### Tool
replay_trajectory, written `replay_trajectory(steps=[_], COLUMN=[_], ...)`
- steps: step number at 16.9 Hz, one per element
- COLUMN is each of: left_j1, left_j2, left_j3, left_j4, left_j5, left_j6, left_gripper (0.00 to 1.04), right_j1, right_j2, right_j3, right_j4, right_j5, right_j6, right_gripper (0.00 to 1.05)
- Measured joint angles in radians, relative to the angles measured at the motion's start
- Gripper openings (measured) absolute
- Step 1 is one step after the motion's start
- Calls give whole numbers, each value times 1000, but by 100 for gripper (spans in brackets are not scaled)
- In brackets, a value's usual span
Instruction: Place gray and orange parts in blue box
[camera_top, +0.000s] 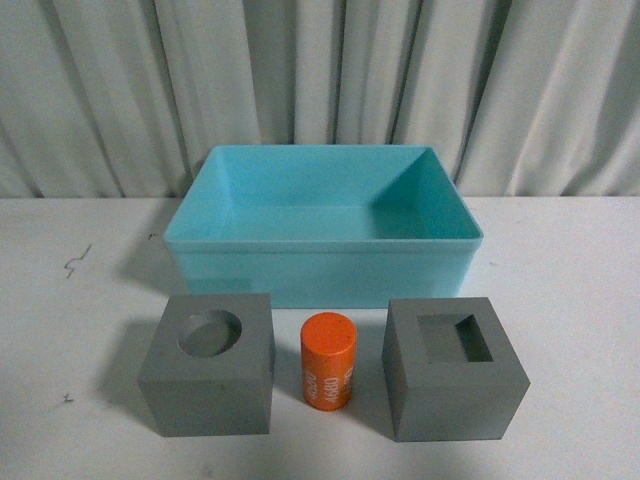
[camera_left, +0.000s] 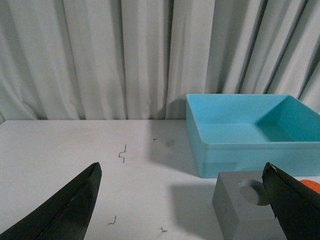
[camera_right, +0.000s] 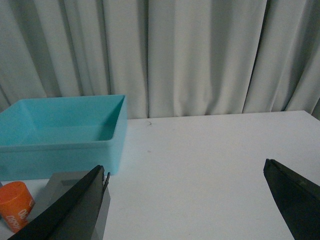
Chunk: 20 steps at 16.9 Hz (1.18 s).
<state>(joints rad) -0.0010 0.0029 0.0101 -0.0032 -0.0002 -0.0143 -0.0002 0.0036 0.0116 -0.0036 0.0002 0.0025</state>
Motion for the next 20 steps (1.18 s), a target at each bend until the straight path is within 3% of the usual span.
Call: replay_trajectory(steps=[20], left_j1=[0], left_j2=[0], left_j3=[0], left_j4=[0], left_j5=[0], left_j6=[0], left_gripper=[98], right_j1=[0], right_j2=[0], right_j3=[0], right_j4=[0], right_j5=[0], right_j6=[0], right_gripper=[98])
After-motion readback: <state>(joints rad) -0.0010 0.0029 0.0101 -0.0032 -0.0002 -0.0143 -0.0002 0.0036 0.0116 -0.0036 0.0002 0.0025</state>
